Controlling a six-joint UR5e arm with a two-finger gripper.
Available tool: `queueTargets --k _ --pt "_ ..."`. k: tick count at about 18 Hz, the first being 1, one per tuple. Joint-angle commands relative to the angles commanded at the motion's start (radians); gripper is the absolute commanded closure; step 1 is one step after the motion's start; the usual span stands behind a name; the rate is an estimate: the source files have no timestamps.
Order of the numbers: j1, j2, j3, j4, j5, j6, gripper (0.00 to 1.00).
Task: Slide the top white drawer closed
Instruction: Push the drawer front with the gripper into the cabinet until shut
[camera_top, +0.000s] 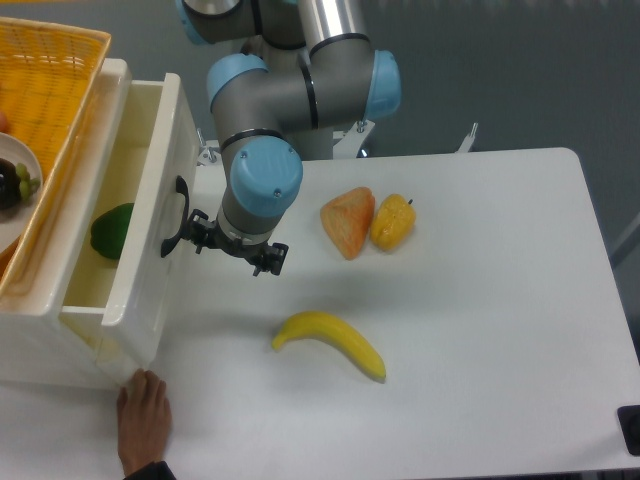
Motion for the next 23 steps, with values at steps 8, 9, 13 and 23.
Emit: queueTargets --k 8,9,13,23 --pt "-0.054 0.012 -0.002 -0.002 0.003 -0.042 0.0" --pt "-0.057 0.011 0.0 -0.002 0.003 -0.042 0.0" --pt "-0.06 0.014 0.0 0.0 0.002 -0.042 0.0" --pt "-0.071 0.015 0.011 0.0 0.006 -0.04 0.0"
